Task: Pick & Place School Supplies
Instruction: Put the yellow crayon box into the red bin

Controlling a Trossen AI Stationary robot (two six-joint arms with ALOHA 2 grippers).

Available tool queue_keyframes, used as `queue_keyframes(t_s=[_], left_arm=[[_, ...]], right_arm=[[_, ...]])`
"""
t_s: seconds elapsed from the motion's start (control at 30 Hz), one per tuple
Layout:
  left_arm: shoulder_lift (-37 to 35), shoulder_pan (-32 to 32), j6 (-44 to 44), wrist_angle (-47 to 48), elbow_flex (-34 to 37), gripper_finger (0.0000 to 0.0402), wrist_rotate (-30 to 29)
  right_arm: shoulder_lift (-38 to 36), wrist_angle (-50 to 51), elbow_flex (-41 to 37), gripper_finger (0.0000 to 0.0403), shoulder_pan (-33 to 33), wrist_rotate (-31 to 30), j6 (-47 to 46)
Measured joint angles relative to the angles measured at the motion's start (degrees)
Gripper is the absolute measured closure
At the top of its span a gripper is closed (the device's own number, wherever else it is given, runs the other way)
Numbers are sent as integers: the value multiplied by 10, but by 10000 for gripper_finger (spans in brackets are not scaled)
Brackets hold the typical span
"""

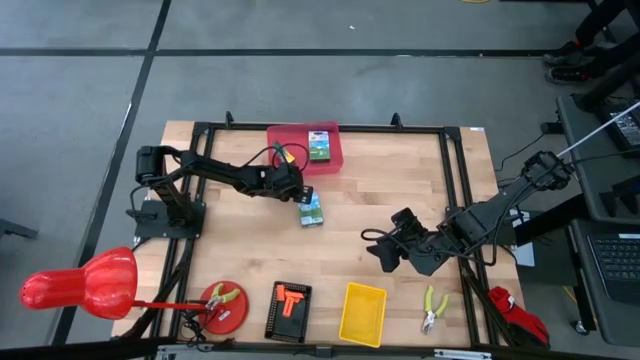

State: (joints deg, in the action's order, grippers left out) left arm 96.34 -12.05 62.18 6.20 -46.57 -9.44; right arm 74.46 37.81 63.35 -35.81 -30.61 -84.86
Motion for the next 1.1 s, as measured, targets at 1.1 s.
queue_keyframes(t_s=[1.1], left_arm=[[-28, 29, 113, -77, 64, 243, -50]], right_arm=[[0, 4, 0, 160, -9, -7, -15]])
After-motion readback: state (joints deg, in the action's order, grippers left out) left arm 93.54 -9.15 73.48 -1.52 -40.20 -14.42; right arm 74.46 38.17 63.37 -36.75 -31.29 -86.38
